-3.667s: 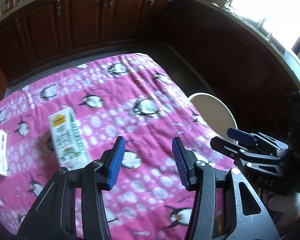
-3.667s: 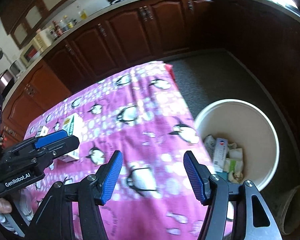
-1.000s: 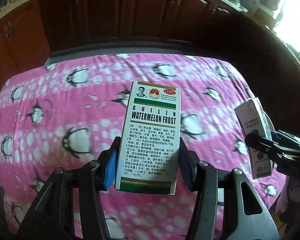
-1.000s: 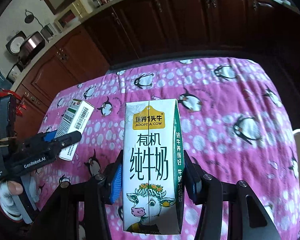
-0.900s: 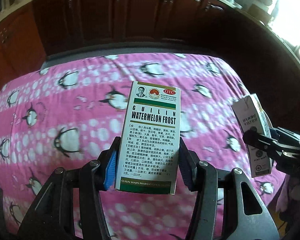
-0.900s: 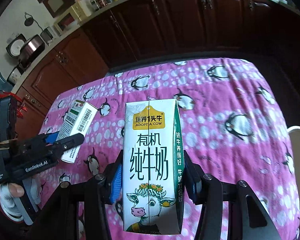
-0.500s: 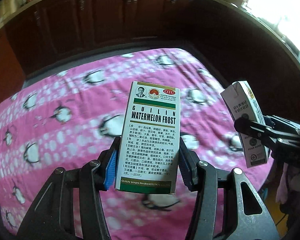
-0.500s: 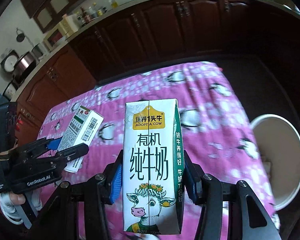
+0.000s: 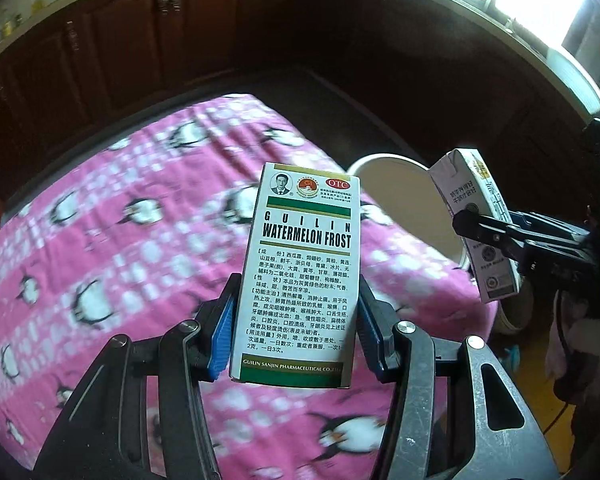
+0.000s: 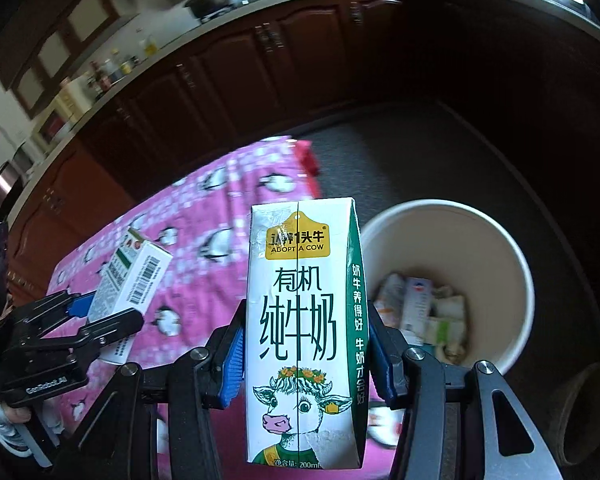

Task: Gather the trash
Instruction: 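Lift and carry the medicine box and milk carton over the white bucket, then open both tools to drop the box and carton into the bucket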

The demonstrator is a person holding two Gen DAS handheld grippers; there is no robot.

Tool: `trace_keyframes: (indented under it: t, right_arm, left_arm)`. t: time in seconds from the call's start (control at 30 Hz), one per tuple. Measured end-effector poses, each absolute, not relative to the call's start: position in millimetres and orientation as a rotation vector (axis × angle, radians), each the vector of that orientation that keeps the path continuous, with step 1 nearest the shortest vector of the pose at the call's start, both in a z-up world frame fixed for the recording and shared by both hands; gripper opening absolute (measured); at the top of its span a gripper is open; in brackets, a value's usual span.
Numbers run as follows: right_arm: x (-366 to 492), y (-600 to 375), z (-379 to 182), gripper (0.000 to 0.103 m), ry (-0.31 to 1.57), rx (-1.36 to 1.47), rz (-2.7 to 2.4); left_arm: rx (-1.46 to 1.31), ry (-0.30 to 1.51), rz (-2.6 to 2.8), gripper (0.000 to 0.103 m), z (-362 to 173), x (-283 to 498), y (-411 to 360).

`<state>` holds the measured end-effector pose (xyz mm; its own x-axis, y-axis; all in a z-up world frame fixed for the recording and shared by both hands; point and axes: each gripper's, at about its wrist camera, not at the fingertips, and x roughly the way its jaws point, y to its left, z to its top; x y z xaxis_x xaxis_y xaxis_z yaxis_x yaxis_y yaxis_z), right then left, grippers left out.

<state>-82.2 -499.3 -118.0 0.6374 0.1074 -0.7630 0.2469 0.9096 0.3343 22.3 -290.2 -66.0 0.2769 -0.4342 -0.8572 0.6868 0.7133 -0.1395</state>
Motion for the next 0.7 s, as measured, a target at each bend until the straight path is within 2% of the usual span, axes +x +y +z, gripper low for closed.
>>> trace_keyframes:
  t: [0.7]
  right_arm:
    - [-93,-599,-183,0.050,0.968,0.610,-0.262]
  left_arm:
    - [0.283,1.164,-0.910,0.051,-102,22,-420]
